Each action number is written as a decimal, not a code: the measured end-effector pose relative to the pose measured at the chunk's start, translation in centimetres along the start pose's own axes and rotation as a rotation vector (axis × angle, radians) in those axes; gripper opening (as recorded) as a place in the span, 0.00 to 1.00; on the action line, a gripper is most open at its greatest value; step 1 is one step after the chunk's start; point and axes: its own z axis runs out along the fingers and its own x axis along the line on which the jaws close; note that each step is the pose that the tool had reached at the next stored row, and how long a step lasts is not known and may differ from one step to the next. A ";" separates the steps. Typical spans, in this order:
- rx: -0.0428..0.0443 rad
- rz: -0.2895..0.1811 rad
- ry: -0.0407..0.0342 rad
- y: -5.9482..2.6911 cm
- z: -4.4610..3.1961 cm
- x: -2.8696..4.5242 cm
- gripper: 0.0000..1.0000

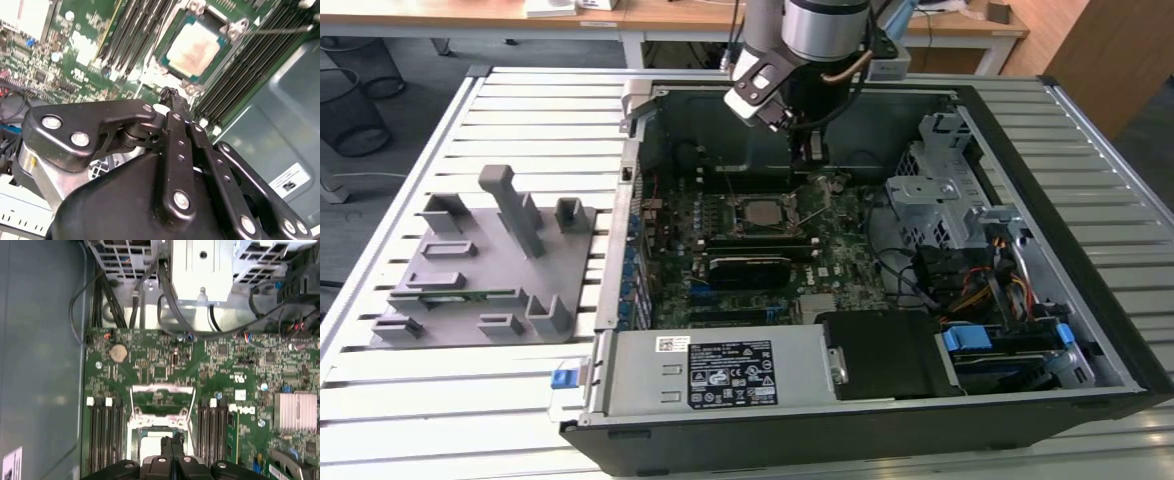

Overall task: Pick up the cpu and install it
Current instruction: 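Close the cpu cover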

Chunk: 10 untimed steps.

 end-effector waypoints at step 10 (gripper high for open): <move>0.0007 0.000 -0.0002 1.62 0.06 -0.01 0.11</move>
